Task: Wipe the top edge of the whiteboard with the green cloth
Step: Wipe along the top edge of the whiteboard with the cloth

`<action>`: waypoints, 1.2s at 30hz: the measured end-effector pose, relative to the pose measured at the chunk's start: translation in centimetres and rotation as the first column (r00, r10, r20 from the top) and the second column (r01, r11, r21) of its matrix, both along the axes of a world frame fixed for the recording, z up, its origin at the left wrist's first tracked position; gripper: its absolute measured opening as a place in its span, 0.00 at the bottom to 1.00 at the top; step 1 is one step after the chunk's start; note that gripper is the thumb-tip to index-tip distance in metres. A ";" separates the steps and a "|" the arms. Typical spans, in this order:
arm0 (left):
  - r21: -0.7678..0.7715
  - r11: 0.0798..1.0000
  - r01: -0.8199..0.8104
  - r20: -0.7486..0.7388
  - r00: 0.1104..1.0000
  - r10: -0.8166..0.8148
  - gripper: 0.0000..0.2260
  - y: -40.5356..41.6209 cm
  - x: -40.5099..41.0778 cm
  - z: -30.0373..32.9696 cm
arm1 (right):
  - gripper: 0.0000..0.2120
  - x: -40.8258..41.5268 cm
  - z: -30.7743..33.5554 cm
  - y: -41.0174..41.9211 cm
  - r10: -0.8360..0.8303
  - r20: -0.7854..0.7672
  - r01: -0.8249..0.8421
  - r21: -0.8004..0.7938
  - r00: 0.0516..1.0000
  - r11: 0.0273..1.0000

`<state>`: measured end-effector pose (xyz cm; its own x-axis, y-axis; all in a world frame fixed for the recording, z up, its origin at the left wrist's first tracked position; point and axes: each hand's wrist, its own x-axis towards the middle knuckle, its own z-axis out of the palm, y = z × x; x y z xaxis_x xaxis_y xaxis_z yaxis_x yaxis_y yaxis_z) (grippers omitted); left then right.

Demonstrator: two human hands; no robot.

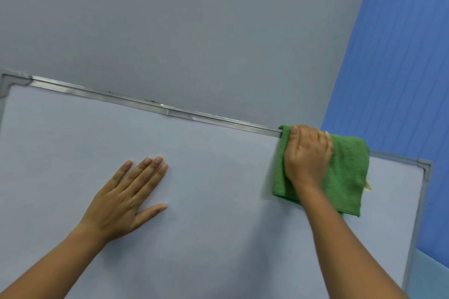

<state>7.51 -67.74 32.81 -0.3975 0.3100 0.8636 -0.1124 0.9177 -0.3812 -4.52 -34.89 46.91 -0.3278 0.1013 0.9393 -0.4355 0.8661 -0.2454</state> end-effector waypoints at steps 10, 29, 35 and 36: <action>0.295 0.955 -0.033 -0.101 0.993 0.065 0.34 -2.6 0.8 0.2 | 0.15 6.3 0.7 -20.0 0.291 -0.046 -0.261 0.327 0.956 0.908; 0.515 0.844 -0.150 0.013 0.986 0.167 0.35 -7.7 4.2 -3.1 | 0.16 8.2 2.5 -26.0 0.299 0.005 -0.260 0.509 0.954 0.821; 0.579 0.801 -0.152 0.022 0.985 0.171 0.35 -8.0 4.9 -4.6 | 0.17 9.6 4.3 -30.6 0.407 0.119 -0.376 0.669 0.906 0.641; 0.572 0.806 -0.153 0.026 0.985 0.169 0.35 -8.1 4.9 -4.6 | 0.17 9.0 4.4 -29.5 0.405 0.113 -0.370 0.671 0.907 0.642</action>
<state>12.41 -75.80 28.21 -0.3739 -0.3071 0.8751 -0.2799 0.9370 0.2092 4.47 -64.37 51.34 -0.1475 -0.6787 0.7194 -0.7646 0.5397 0.3523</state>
